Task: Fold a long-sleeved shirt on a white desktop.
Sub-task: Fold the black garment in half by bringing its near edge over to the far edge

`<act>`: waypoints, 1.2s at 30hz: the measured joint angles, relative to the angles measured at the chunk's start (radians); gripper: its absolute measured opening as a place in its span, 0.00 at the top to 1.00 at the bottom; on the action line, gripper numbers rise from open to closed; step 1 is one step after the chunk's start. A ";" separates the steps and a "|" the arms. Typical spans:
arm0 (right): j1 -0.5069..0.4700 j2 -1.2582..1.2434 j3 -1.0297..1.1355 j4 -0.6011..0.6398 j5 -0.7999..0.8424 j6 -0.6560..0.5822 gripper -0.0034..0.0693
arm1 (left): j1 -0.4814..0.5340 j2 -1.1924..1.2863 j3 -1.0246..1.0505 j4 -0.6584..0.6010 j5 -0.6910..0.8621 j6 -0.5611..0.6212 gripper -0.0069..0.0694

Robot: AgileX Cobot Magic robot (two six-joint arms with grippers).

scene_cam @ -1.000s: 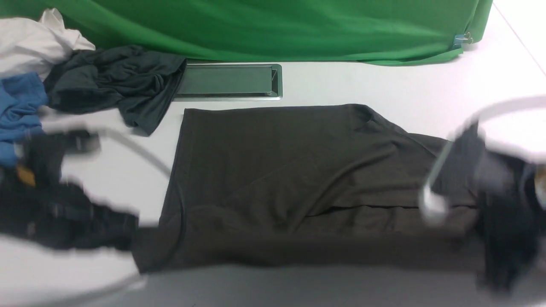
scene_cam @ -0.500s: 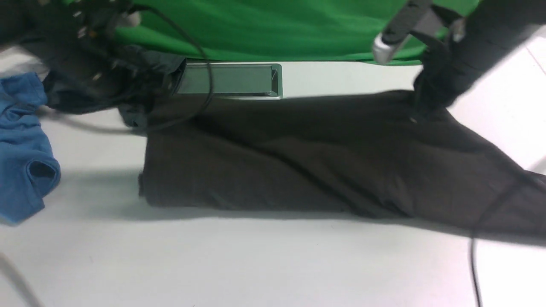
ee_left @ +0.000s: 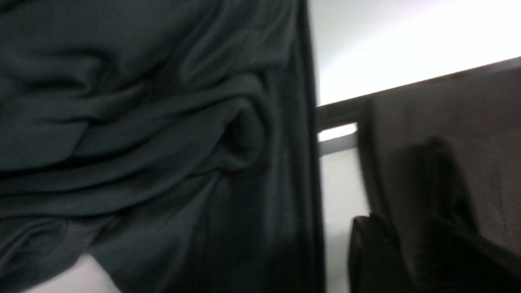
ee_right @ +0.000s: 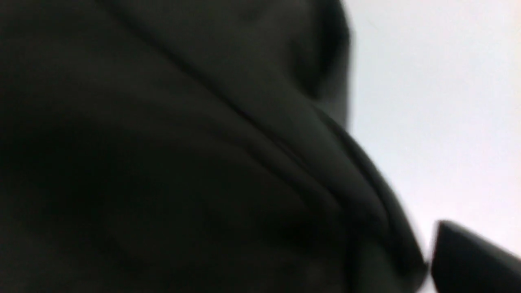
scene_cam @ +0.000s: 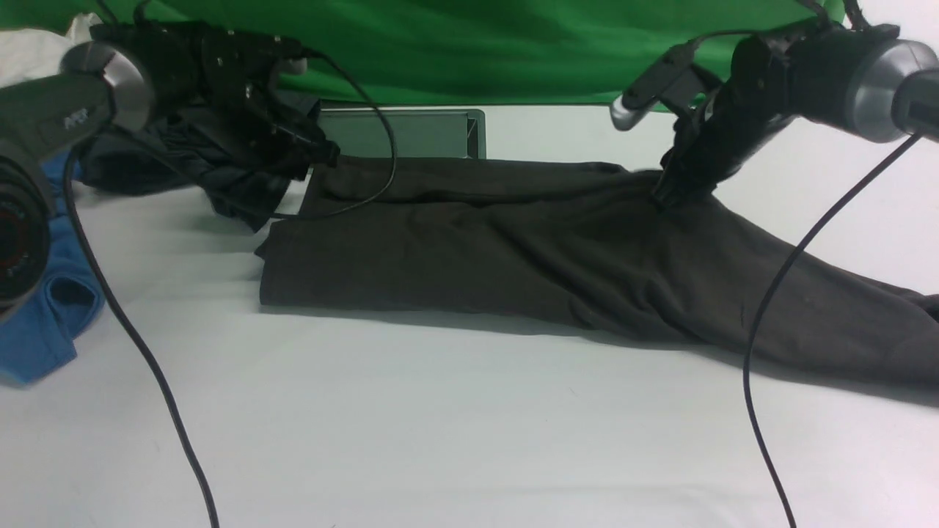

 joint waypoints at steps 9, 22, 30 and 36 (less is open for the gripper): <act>-0.011 -0.181 -0.062 -0.130 0.123 0.136 0.07 | 0.013 -0.144 -0.121 -0.008 0.235 -0.010 0.07; -0.010 -0.465 0.169 0.316 0.093 0.010 0.75 | 0.068 -0.180 -0.029 -0.468 0.358 0.194 0.19; 0.003 -0.424 0.297 0.352 0.042 -0.012 0.92 | 0.064 0.002 -0.026 -0.479 0.371 0.166 0.74; 0.003 -0.402 0.300 0.354 -0.002 0.006 0.92 | 0.036 0.082 -0.026 -0.511 0.233 0.196 0.89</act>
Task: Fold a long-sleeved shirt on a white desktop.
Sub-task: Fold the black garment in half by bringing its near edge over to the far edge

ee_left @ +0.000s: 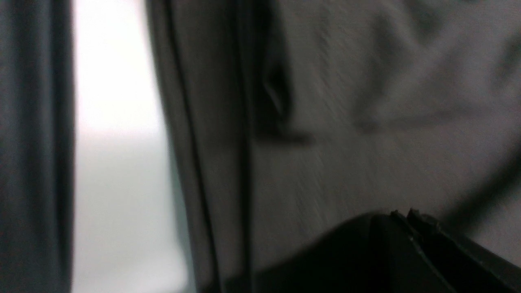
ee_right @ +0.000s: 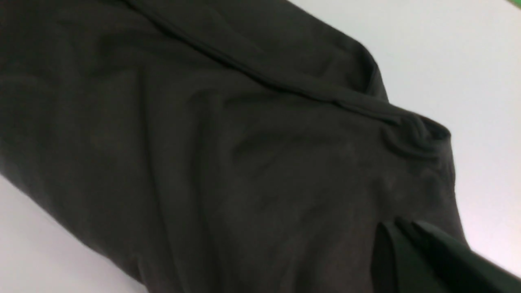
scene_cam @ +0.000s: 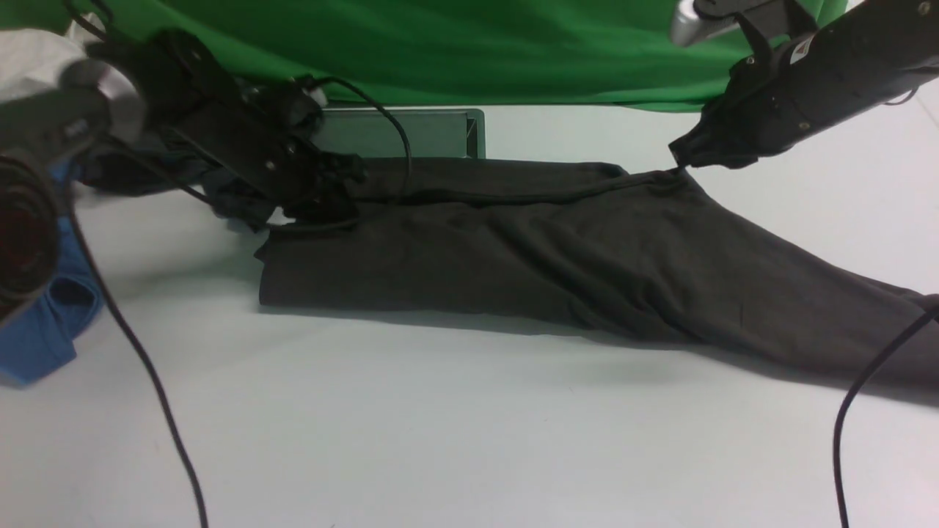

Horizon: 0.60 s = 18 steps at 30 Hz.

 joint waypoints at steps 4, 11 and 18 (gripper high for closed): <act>0.000 0.014 0.000 0.000 -0.009 0.001 0.90 | -0.002 0.015 0.000 -0.046 -0.133 -0.003 0.88; 0.000 0.023 0.000 0.001 -0.008 0.002 0.88 | -0.002 0.029 0.000 -0.062 -0.498 -0.097 0.86; 0.000 0.023 0.000 0.001 0.004 0.002 0.85 | 0.003 0.029 -0.154 0.035 -0.382 -0.136 0.65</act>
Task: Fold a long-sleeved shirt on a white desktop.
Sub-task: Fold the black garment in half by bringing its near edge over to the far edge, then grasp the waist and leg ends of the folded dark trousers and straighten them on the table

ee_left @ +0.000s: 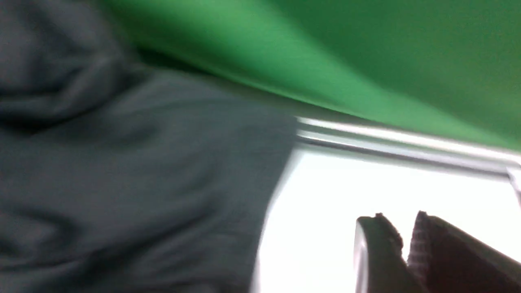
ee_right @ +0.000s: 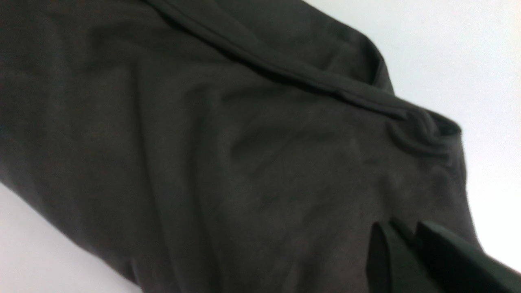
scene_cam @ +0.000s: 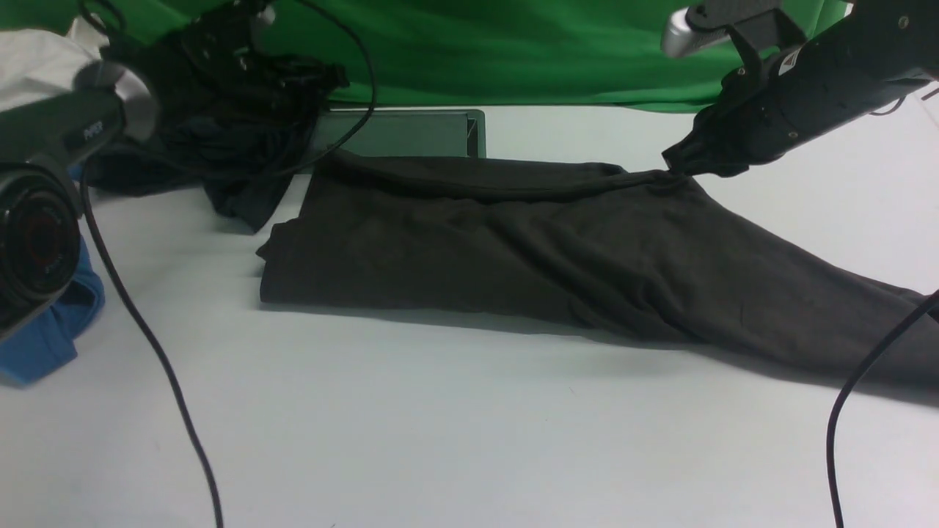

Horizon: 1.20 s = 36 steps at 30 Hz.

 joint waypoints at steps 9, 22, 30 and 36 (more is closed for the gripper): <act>0.000 0.000 0.000 0.000 0.104 0.000 0.76 | 0.000 -0.017 -0.190 0.280 0.678 -0.133 0.25; 0.001 0.000 0.000 0.000 0.145 -0.001 0.63 | 0.000 -0.156 0.123 0.381 0.701 -0.238 0.14; 0.001 0.000 0.000 0.002 0.130 -0.001 0.62 | 0.006 -0.121 0.248 0.267 0.534 -0.225 0.14; 0.001 0.000 0.000 0.005 0.129 -0.001 0.62 | 0.016 -0.105 0.242 0.225 0.558 -0.151 0.28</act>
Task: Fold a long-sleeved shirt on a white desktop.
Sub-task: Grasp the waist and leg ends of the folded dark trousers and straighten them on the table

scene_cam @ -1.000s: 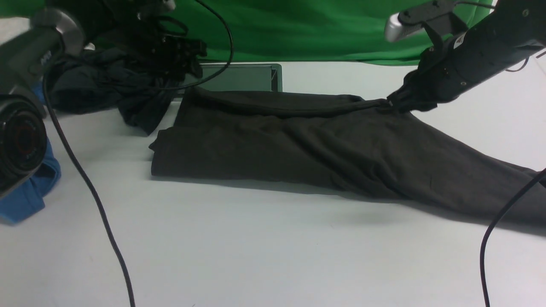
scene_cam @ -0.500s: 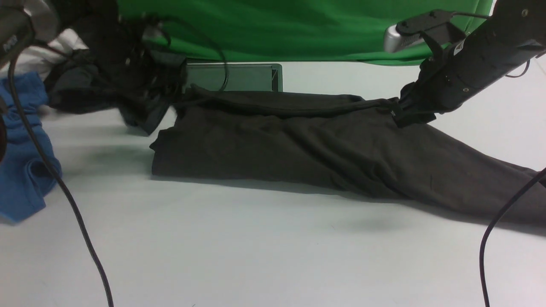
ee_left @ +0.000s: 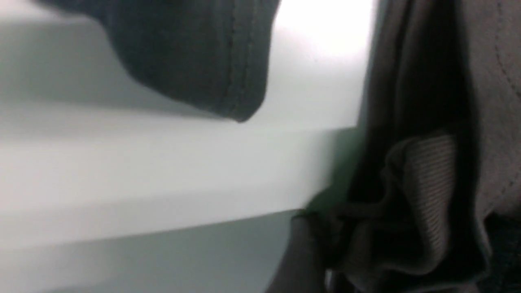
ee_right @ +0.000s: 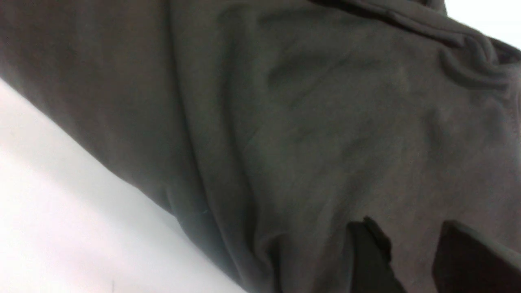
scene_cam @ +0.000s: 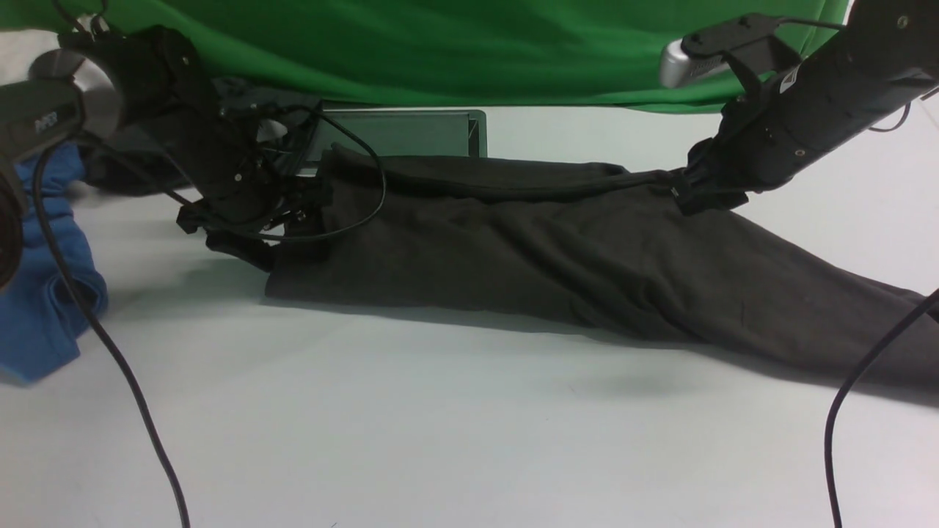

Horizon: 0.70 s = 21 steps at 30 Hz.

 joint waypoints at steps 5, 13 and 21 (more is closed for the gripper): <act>0.000 -0.022 0.000 0.009 0.001 0.005 0.62 | 0.015 0.010 0.000 -0.063 0.044 0.057 0.68; 0.000 -0.199 0.000 0.045 -0.040 0.025 0.62 | 0.053 -0.047 0.105 -0.127 0.076 0.105 0.72; 0.000 -0.409 0.000 0.047 -0.083 0.050 0.62 | 0.147 -0.360 0.576 -0.138 -0.176 0.141 0.72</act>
